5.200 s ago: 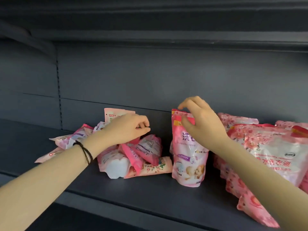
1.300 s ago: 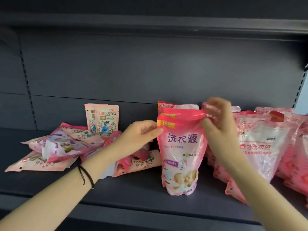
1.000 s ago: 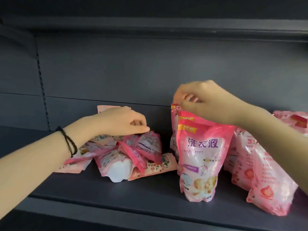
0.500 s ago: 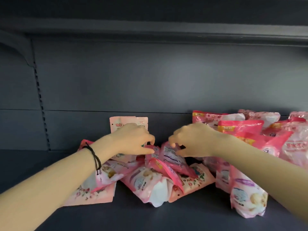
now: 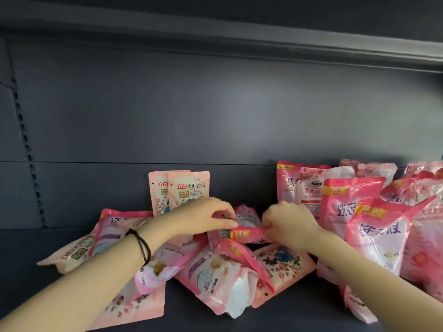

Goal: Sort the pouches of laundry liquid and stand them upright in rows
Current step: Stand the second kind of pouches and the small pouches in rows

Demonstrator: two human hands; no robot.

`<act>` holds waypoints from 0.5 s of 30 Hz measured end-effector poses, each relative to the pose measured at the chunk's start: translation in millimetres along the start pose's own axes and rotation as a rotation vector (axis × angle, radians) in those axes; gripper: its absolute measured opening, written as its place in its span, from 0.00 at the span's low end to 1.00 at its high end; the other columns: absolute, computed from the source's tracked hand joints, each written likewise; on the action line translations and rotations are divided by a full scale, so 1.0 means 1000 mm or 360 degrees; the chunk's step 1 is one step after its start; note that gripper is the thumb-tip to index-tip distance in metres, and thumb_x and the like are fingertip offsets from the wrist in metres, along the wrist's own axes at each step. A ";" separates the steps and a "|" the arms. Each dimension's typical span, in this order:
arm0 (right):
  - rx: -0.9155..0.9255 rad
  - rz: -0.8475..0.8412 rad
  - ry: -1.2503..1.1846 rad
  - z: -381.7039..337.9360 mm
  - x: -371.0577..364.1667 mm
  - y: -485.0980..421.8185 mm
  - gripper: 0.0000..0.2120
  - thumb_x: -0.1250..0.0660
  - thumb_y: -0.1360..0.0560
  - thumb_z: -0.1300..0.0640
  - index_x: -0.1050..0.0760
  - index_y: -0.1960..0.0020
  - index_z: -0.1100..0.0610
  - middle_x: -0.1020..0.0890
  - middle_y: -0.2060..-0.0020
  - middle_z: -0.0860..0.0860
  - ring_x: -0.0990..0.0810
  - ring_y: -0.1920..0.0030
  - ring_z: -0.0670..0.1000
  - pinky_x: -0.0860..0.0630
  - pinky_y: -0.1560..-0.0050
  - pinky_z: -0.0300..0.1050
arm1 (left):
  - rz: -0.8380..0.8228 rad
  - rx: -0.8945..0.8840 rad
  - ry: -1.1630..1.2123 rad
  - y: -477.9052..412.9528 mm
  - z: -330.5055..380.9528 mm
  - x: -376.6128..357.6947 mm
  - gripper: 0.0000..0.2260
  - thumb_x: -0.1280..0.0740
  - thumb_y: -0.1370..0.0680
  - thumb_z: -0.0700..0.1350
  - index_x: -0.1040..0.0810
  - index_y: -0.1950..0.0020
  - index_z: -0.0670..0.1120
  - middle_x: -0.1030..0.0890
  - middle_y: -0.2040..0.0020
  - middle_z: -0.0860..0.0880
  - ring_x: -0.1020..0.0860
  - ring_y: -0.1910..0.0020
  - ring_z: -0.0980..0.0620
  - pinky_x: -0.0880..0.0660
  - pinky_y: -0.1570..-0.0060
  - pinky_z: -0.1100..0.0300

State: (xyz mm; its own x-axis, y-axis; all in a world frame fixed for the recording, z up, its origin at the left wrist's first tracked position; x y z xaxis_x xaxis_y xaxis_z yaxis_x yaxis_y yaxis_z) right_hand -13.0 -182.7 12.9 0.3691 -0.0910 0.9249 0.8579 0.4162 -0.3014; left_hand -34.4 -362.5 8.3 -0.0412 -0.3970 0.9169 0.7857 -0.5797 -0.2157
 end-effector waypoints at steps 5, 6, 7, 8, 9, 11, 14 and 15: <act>-0.0253 0.0377 -0.0348 0.014 0.046 -0.025 0.05 0.35 0.28 0.53 0.20 0.58 0.49 0.21 0.67 0.45 0.22 0.62 0.52 0.34 0.66 0.41 | 0.0213 -0.0016 0.0518 -0.008 0.001 0.016 0.17 0.31 0.30 0.63 0.25 0.44 0.60 0.19 0.48 0.61 0.23 0.47 0.66 0.27 0.50 0.68; -0.0288 0.0464 -0.0400 0.015 0.055 -0.030 0.04 0.35 0.27 0.53 0.20 0.57 0.49 0.20 0.65 0.46 0.22 0.61 0.53 0.34 0.65 0.41 | 0.0303 -0.0003 0.0651 -0.010 -0.002 0.022 0.18 0.28 0.30 0.59 0.26 0.42 0.59 0.18 0.47 0.60 0.22 0.47 0.65 0.27 0.50 0.70; -0.0315 0.0527 -0.0466 0.015 0.060 -0.035 0.05 0.34 0.27 0.54 0.20 0.56 0.49 0.19 0.63 0.47 0.21 0.60 0.54 0.34 0.64 0.42 | 0.0404 0.0030 0.0772 -0.013 -0.005 0.027 0.20 0.26 0.29 0.55 0.26 0.40 0.56 0.18 0.47 0.58 0.21 0.46 0.64 0.27 0.50 0.70; -0.0335 0.0562 -0.0536 0.013 0.064 -0.040 0.05 0.34 0.26 0.54 0.19 0.55 0.49 0.17 0.61 0.49 0.20 0.58 0.55 0.33 0.63 0.43 | 0.0503 0.0090 0.0896 -0.017 -0.010 0.030 0.20 0.26 0.29 0.50 0.25 0.39 0.54 0.18 0.47 0.56 0.21 0.46 0.62 0.27 0.50 0.70; -0.0350 0.0579 -0.0590 0.011 0.065 -0.043 0.06 0.34 0.26 0.54 0.19 0.54 0.49 0.17 0.59 0.50 0.20 0.57 0.56 0.32 0.63 0.43 | 0.0591 0.0164 0.1037 -0.020 -0.015 0.031 0.19 0.26 0.28 0.46 0.25 0.39 0.51 0.18 0.46 0.53 0.20 0.46 0.60 0.26 0.50 0.70; -0.0350 0.0594 -0.0657 0.006 0.062 -0.047 0.06 0.34 0.25 0.54 0.19 0.52 0.49 0.16 0.59 0.49 0.19 0.57 0.55 0.34 0.64 0.42 | 0.0700 0.0282 0.1278 -0.026 -0.021 0.027 0.15 0.28 0.26 0.39 0.24 0.40 0.45 0.18 0.46 0.48 0.20 0.48 0.57 0.25 0.54 0.71; -0.0377 0.0705 -0.0822 0.008 0.054 -0.043 0.05 0.33 0.25 0.53 0.18 0.52 0.51 0.16 0.61 0.48 0.19 0.60 0.52 0.29 0.66 0.42 | 0.0753 0.0367 0.1372 -0.035 -0.025 0.015 0.10 0.29 0.25 0.37 0.21 0.45 0.44 0.17 0.49 0.48 0.20 0.50 0.54 0.23 0.51 0.64; -0.0401 0.0782 -0.0917 0.010 0.051 -0.040 0.05 0.32 0.25 0.53 0.18 0.52 0.52 0.16 0.61 0.47 0.19 0.60 0.50 0.26 0.64 0.43 | 0.0770 0.0391 0.1390 -0.038 -0.026 0.013 0.07 0.29 0.25 0.38 0.20 0.47 0.45 0.17 0.51 0.49 0.21 0.50 0.52 0.24 0.48 0.59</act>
State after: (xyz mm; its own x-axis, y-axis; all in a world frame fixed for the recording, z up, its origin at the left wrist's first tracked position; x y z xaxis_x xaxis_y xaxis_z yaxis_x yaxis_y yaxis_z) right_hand -32.3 -194.8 74.8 0.5420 0.5604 0.6262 0.7255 0.0641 -0.6852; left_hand -81.0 -364.6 19.6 -0.0440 -0.9853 0.1648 0.9380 -0.0975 -0.3326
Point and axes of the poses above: each hand's wrist, its own y-axis away from the middle knuckle, its own x-axis out of the back of the hand, z = x × y, the point moved 5 cm from there along -y, towards the middle knuckle
